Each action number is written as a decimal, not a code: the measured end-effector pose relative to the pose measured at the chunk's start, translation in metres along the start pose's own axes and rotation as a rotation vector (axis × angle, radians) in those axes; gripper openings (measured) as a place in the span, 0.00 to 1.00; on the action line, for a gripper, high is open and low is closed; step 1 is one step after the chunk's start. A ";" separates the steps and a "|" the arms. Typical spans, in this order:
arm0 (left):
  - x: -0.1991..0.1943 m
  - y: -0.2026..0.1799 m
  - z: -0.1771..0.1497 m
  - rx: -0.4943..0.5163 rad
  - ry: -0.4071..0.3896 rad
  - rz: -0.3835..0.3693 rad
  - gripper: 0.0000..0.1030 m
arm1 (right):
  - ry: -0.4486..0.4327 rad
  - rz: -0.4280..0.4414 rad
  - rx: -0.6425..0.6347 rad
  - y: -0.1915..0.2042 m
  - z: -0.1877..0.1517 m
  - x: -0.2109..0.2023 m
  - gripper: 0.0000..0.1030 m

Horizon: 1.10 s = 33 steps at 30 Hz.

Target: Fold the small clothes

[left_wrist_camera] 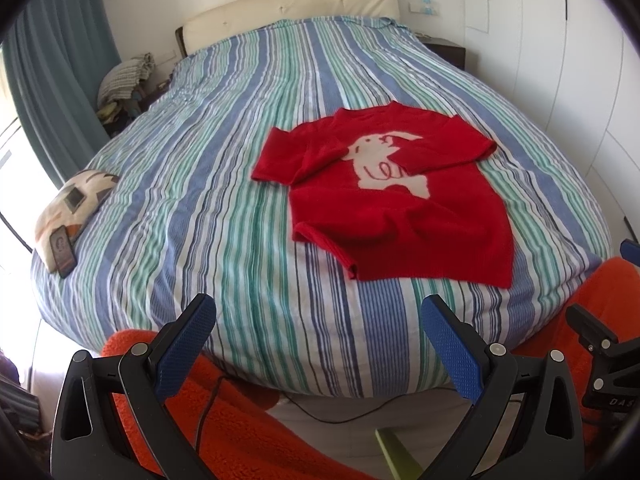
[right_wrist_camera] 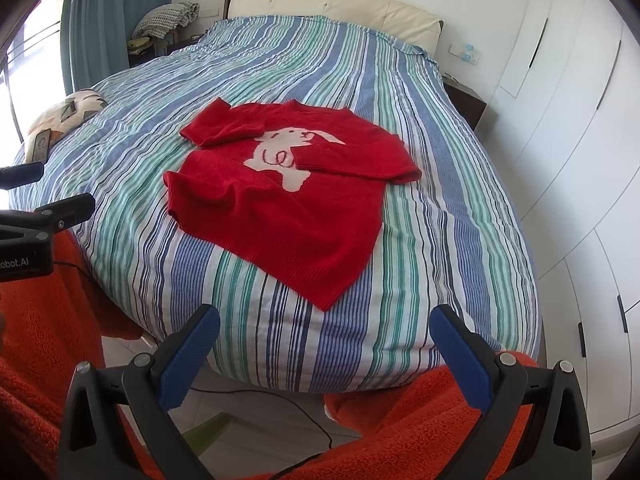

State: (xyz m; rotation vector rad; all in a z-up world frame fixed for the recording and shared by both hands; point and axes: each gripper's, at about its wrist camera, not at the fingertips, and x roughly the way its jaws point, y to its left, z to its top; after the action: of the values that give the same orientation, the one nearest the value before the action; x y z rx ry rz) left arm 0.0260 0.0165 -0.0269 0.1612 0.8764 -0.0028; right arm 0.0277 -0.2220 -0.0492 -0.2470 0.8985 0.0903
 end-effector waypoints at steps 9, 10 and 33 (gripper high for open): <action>0.036 0.051 -0.006 -0.184 0.090 -0.098 0.99 | -0.019 0.023 0.111 -0.024 0.003 0.004 1.00; 0.043 0.059 -0.006 -0.210 0.100 -0.112 0.99 | -0.024 0.022 0.131 -0.031 0.003 0.005 1.00; 0.173 0.073 0.004 -0.376 0.360 -0.520 0.03 | 0.230 0.588 0.549 -0.097 -0.011 0.183 0.08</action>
State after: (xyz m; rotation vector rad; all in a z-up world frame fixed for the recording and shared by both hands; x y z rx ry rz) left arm 0.1447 0.0987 -0.1463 -0.4332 1.2401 -0.3007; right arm 0.1505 -0.3229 -0.1819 0.5341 1.1666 0.3573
